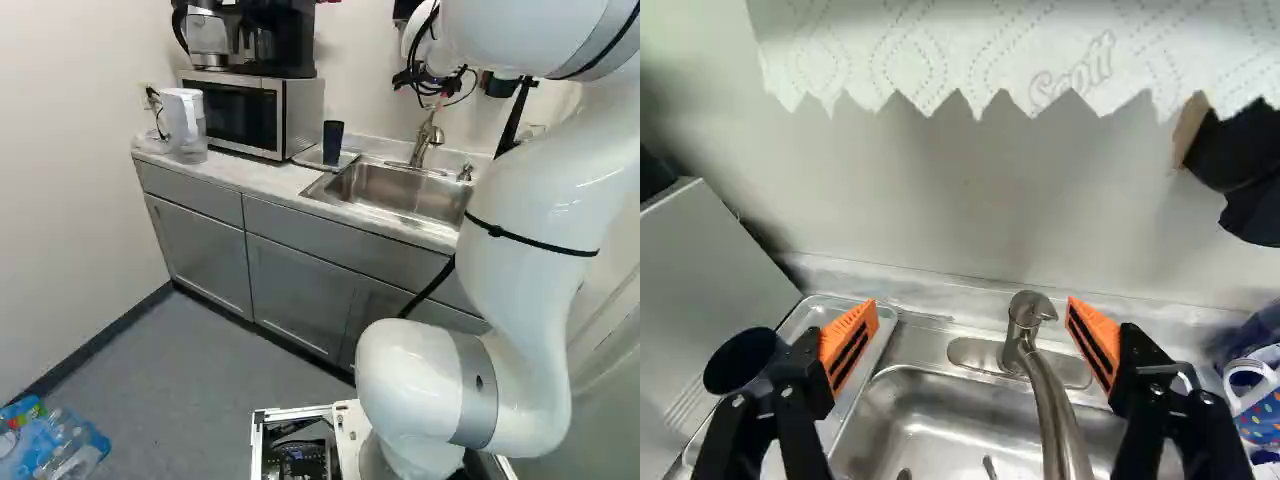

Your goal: Rinse the cup and place it in the tray

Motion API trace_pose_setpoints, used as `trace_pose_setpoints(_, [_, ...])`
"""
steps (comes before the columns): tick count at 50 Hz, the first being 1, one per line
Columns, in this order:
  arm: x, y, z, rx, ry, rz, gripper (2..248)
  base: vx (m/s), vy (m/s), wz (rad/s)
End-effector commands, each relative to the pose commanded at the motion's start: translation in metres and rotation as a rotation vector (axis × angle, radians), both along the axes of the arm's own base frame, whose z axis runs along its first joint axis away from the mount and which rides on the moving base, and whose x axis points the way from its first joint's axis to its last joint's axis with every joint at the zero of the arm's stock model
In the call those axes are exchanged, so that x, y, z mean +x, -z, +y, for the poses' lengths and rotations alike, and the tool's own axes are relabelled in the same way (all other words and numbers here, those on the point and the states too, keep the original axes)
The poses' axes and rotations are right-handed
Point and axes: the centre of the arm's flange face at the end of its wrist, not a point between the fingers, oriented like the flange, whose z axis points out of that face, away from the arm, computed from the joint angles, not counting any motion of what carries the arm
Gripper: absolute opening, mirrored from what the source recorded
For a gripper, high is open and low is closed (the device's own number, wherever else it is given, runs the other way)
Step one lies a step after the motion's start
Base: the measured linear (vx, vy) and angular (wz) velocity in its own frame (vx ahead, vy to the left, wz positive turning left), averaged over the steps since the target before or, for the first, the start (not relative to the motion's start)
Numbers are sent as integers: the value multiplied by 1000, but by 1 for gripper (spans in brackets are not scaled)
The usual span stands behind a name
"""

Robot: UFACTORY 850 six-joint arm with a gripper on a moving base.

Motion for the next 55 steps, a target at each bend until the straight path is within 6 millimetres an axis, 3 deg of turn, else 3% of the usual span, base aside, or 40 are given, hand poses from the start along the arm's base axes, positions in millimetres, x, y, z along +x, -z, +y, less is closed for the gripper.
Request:
trace_pose_setpoints(28, [40,7,-6,10,-12,29,247,0,0,0])
trace_pose_setpoints(55, [43,11,-13,22,-3,62,247,0,0,0])
